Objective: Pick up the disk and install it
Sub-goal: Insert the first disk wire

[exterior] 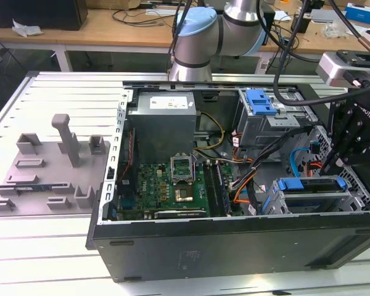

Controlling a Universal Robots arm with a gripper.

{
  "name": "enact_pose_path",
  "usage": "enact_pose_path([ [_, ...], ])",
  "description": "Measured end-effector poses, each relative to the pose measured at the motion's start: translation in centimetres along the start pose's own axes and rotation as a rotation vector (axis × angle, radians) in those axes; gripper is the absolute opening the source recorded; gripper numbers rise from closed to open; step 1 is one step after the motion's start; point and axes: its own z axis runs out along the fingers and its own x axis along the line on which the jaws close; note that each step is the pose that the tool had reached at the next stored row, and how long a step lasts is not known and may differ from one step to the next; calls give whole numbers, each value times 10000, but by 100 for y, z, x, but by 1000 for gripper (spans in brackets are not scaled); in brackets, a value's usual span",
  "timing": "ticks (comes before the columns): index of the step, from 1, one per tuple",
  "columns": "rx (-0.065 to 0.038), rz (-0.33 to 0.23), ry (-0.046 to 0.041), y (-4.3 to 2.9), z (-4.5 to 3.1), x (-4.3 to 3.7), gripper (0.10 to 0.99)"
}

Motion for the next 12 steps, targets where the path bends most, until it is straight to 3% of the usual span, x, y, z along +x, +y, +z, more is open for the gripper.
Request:
enact_pose_path([
  [12,45,3,2,0,7,9,165],
])
